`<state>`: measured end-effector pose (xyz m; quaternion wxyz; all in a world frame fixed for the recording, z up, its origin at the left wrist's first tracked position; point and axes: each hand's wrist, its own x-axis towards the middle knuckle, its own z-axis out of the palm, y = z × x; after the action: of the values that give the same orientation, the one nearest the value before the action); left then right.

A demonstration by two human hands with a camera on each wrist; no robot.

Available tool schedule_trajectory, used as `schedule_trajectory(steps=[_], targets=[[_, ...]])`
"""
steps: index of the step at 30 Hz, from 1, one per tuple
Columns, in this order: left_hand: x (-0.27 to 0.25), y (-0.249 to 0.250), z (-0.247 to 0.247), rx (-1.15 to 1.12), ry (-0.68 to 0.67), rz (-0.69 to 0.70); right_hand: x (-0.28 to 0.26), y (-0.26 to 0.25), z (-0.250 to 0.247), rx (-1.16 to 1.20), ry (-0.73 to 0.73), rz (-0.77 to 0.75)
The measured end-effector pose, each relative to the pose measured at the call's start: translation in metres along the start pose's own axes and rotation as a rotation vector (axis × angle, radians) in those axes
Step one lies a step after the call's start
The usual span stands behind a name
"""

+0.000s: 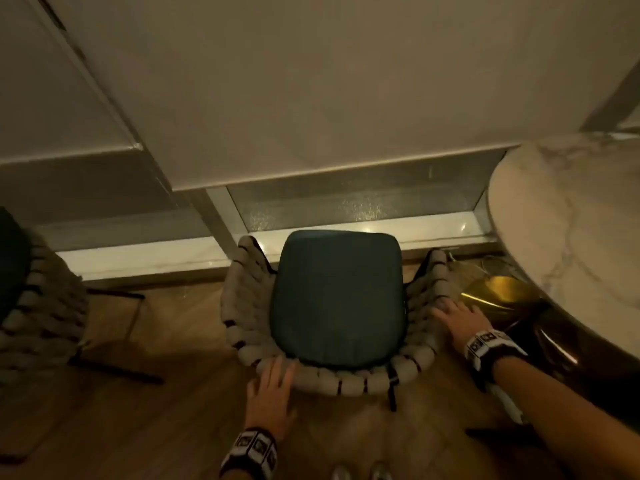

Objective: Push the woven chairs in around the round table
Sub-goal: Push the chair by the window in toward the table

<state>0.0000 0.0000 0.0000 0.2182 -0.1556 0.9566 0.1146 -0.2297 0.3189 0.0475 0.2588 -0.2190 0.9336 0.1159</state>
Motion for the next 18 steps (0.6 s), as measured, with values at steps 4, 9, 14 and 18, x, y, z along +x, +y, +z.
schedule_trajectory(steps=[4, 9, 14, 18], targets=[[0.025, 0.019, 0.010, 0.117, -0.077, 0.139, 0.021, -0.012, 0.025, -0.178, -0.096, -0.168], [0.027, 0.028, 0.019, 0.176, -0.050, 0.077, 0.018, -0.002, 0.054, -0.124, -0.016, -0.200], [0.032, 0.033, 0.014, 0.126, -0.065, 0.069, 0.002, -0.006, 0.075, -0.055, 0.017, -0.166], [0.034, 0.025, 0.007, 0.141, -0.105, 0.112, -0.022, -0.016, 0.089, -0.077, 0.014, -0.118]])
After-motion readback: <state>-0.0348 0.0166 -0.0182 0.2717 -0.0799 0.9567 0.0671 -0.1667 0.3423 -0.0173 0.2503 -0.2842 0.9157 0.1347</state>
